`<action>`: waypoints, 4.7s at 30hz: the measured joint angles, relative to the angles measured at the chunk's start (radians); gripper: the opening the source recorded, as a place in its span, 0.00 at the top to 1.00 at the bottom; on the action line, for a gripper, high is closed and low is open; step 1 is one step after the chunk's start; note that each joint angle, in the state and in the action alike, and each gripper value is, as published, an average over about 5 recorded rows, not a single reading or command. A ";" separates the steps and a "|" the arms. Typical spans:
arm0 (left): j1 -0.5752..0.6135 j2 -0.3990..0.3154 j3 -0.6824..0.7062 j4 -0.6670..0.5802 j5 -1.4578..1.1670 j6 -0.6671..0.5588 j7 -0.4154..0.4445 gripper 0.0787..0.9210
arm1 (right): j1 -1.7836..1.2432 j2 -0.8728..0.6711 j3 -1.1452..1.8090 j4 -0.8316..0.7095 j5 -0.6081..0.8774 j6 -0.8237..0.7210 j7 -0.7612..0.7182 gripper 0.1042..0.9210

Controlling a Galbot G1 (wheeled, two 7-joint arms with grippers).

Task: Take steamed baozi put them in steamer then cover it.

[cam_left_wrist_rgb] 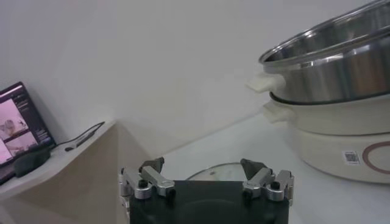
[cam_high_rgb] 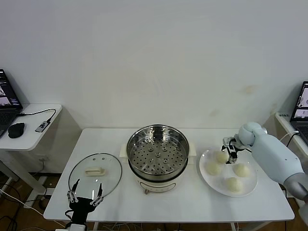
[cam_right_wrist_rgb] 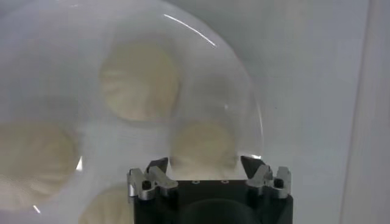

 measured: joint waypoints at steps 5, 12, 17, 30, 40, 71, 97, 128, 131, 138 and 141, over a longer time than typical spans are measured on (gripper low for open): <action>0.001 -0.001 0.001 -0.005 0.001 0.000 -0.001 0.12 | -0.001 -0.011 -0.004 0.012 0.008 -0.001 -0.005 0.37; -0.001 0.001 0.001 -0.007 0.000 0.002 -0.001 0.12 | 0.020 -0.046 -0.024 0.056 0.052 -0.016 -0.015 0.38; -0.008 0.007 0.001 -0.007 -0.008 0.007 -0.002 0.12 | 0.060 -0.100 -0.067 0.128 0.127 -0.036 -0.027 0.38; -0.036 0.022 0.004 0.016 -0.150 -0.016 -0.016 0.12 | 0.345 -0.221 -0.299 0.339 0.431 -0.083 -0.040 0.38; -0.050 0.021 -0.002 0.046 -0.331 -0.077 -0.002 0.12 | 0.580 -0.151 -0.499 0.387 0.625 -0.069 -0.006 0.37; -0.059 0.026 -0.038 0.070 -0.453 -0.135 0.010 0.12 | 0.661 0.320 -0.839 0.254 0.449 0.289 0.112 0.36; -0.059 0.020 -0.037 0.066 -0.443 -0.144 0.012 0.12 | 0.578 0.413 -0.816 0.124 0.183 0.500 0.221 0.21; -0.052 0.067 -0.054 0.026 -0.436 -0.117 0.021 0.12 | 0.817 -0.123 -0.852 0.637 0.631 -0.176 0.044 0.12; -0.057 0.072 -0.052 0.031 -0.435 -0.116 0.021 0.12 | 0.804 -0.198 -0.851 0.666 0.633 -0.220 0.046 0.12; -0.073 0.070 -0.044 0.048 -0.424 -0.116 0.021 0.12 | 0.710 -0.315 -0.808 0.688 0.607 -0.279 0.063 0.12; -0.079 0.071 -0.046 0.056 -0.422 -0.116 0.021 0.12 | 0.647 -0.339 -0.773 0.681 0.588 -0.290 0.069 0.12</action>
